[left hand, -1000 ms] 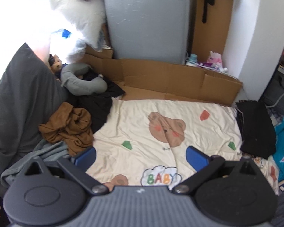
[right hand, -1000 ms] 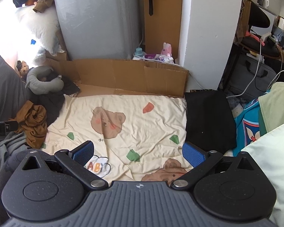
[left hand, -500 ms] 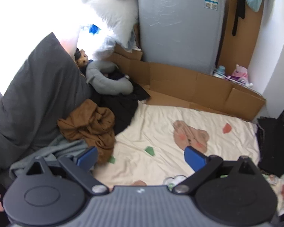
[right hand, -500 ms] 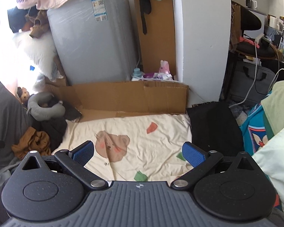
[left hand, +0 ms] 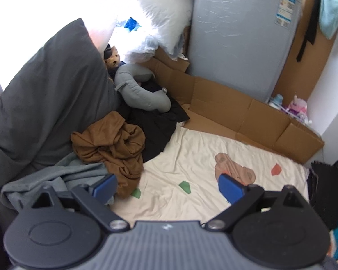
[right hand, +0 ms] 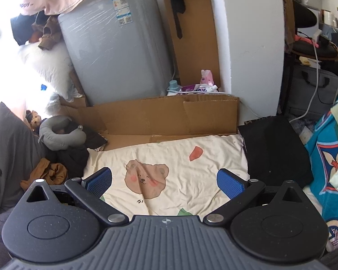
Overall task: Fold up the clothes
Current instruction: 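Move the left tool toward the brown t-shirt in the clothes pile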
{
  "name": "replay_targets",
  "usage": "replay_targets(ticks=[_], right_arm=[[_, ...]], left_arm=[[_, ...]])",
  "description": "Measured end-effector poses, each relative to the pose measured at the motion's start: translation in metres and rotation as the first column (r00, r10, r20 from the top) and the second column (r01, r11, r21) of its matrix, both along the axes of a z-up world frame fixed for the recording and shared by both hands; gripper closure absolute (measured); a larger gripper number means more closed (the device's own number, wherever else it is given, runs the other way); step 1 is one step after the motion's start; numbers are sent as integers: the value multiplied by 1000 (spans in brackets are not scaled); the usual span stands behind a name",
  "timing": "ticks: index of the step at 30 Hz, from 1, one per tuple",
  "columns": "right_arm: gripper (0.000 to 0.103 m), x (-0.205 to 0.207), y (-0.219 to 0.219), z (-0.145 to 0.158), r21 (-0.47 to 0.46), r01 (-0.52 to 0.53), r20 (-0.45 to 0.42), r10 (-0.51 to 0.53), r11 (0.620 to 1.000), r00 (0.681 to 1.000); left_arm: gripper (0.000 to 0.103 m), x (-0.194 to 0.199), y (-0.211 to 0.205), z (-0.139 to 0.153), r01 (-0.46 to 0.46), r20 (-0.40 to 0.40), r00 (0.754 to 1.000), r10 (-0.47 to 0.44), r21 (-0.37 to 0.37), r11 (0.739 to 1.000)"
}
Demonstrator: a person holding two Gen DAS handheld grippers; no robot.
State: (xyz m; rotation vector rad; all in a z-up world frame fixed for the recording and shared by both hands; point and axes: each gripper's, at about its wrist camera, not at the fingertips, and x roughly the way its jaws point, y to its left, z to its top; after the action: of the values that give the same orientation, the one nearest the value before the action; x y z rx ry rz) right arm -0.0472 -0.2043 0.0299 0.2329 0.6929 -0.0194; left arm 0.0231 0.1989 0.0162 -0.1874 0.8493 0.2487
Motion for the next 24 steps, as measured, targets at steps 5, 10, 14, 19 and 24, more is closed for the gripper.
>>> replay_targets(ticks=[5,10,14,19,24], right_arm=[[1,8,1,-9,10,-5,-2,5,1000,1000],[1,17,10,-18,-32,-5,26,6,999,1000],[1,30,17,-30,-61,-16,17,17,998,1000],[2,54,23,-61,-29,-30,-13,29,999,999],[2,82,33,-99,-8,-44,-53,43,999,998]], left_arm=[[5,7,15,-9,-43,7,999,43,-4,999],[9,21,33,-29,-91,-43,995,90,-34,995],[12,31,48,-41,-131,-50,990,130,-15,991],[12,46,72,-66,-157,-56,986,157,-5,988],[12,60,100,-104,-219,-71,974,217,-14,976]])
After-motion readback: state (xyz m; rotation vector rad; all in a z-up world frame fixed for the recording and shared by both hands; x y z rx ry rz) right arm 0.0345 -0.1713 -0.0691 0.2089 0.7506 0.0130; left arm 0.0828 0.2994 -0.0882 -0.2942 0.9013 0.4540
